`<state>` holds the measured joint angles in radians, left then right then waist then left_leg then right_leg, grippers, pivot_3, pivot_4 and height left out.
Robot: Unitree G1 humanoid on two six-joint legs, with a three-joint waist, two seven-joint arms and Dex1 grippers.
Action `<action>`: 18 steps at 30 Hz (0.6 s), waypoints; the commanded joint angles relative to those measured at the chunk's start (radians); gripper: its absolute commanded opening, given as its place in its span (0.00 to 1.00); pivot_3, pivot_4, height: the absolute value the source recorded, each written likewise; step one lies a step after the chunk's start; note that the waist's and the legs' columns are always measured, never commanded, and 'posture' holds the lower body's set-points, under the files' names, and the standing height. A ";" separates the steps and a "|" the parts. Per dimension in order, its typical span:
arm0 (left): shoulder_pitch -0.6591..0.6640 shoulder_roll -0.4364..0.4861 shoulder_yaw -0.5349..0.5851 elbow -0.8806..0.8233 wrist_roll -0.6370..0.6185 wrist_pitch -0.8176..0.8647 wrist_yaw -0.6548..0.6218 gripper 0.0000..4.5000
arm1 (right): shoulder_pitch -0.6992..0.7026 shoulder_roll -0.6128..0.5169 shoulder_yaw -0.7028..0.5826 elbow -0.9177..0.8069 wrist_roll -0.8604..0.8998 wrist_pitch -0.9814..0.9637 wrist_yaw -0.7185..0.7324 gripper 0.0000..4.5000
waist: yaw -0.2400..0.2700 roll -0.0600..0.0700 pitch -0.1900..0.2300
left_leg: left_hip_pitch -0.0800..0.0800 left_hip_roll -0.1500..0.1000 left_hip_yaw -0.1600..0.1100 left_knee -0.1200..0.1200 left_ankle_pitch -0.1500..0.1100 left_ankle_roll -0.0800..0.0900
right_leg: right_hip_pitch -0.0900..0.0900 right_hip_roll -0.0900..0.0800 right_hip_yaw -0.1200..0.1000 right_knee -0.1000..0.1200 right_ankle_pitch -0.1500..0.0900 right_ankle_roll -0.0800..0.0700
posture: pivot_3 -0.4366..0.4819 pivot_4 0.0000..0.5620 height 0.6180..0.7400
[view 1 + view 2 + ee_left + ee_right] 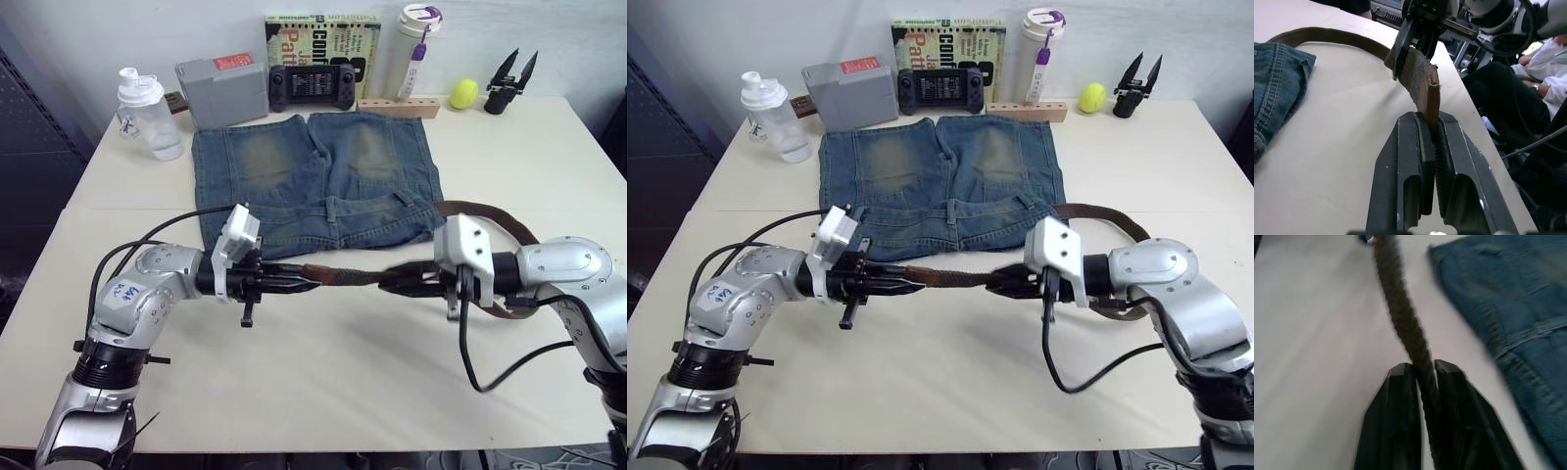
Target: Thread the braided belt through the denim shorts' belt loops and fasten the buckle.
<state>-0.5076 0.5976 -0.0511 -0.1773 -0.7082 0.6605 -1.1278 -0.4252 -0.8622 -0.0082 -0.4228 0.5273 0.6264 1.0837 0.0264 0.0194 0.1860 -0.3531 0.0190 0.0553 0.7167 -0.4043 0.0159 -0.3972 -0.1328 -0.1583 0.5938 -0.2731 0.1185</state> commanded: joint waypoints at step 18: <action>0.117 -0.248 0.252 -0.142 -0.539 0.376 0.507 0.00 | 0.387 0.302 -0.182 -0.127 1.336 0.180 -0.991 0.98 | -0.002 -0.002 0.000 | 0.001 -0.001 -0.009 0.002 0.000 0.000 | 0.001 -0.001 0.002 0.003 0.000 0.000 | 0.48 0.27 0.92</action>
<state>-0.3952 0.3524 0.1827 -0.2741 -1.1994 1.0361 -0.6405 -0.0277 -0.5974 -0.2309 -0.5417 1.8191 0.8830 0.2013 0.0241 0.0174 0.1857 -0.3518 0.0183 0.0463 0.7183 -0.4041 0.0162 -0.3967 -0.1338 -0.1559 0.5968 -0.2730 0.1186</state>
